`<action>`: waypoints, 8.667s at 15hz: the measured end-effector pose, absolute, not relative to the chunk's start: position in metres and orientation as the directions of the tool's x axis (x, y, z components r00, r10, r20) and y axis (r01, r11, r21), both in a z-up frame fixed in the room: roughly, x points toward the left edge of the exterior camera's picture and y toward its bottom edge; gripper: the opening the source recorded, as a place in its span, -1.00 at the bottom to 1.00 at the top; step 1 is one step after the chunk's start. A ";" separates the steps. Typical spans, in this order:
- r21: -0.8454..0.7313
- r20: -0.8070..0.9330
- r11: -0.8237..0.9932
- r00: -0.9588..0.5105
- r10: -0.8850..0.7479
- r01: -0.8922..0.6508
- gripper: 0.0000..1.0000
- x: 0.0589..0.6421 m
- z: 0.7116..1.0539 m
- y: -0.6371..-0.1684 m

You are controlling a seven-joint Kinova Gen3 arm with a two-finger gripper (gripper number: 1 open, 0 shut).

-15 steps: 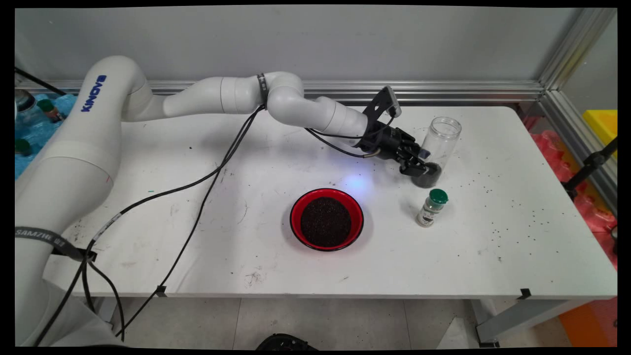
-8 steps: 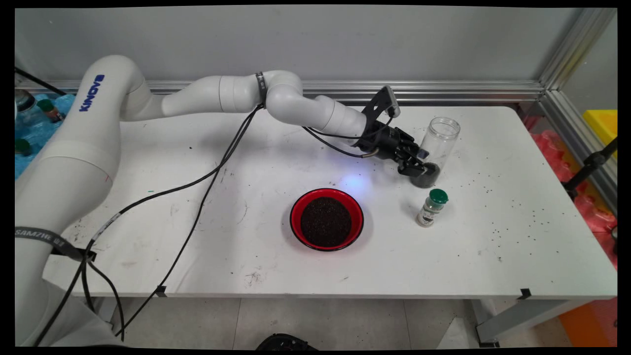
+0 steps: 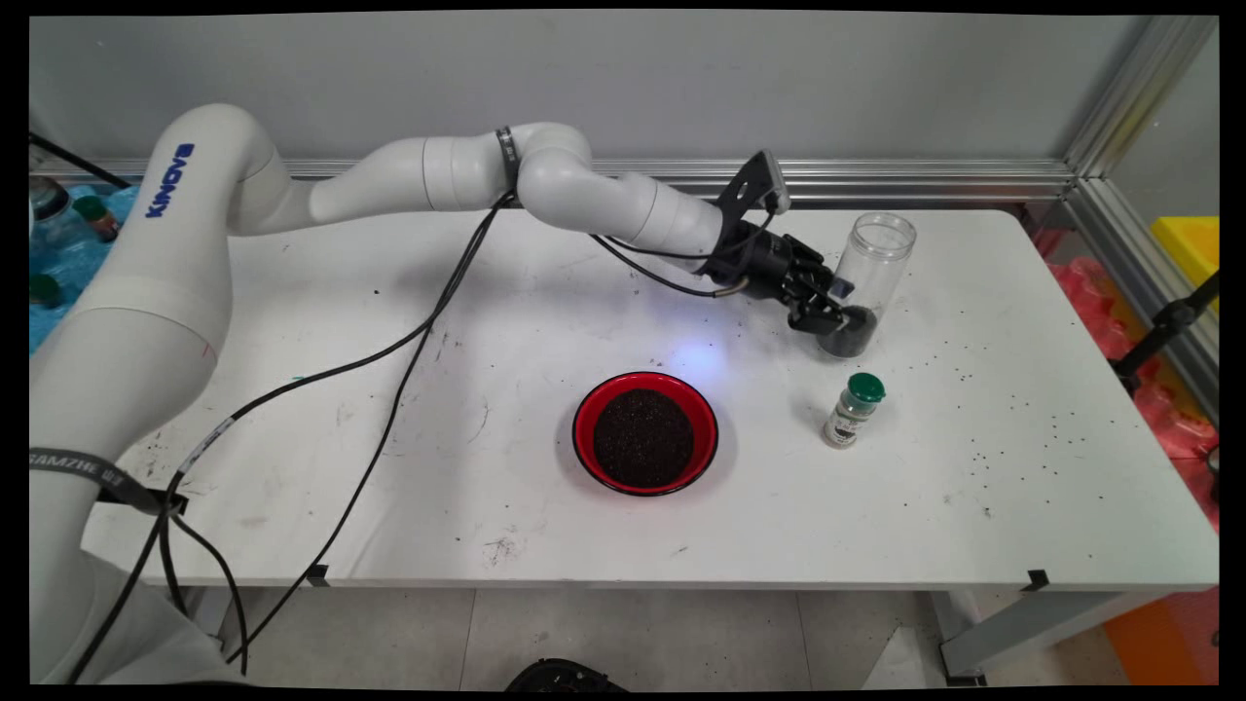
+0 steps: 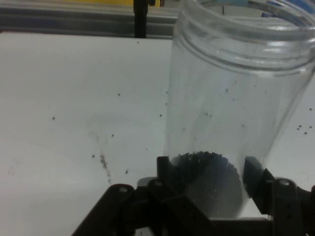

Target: Pour the black seasoning powder in the red bowl

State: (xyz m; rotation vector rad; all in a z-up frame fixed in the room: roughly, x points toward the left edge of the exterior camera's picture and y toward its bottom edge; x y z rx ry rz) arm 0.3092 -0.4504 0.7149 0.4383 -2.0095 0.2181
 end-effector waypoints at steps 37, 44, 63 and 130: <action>-0.062 0.889 0.923 -0.441 -0.121 -0.379 -1.00 0.458 0.823 -0.400; -0.106 0.880 0.932 -0.470 -0.075 -0.347 -1.00 0.476 0.825 -0.390; -0.327 0.779 0.937 -0.597 0.193 -0.124 -1.00 0.480 0.816 -0.374; -0.681 -0.461 -0.246 -0.142 0.876 0.690 -1.00 0.431 0.825 -0.340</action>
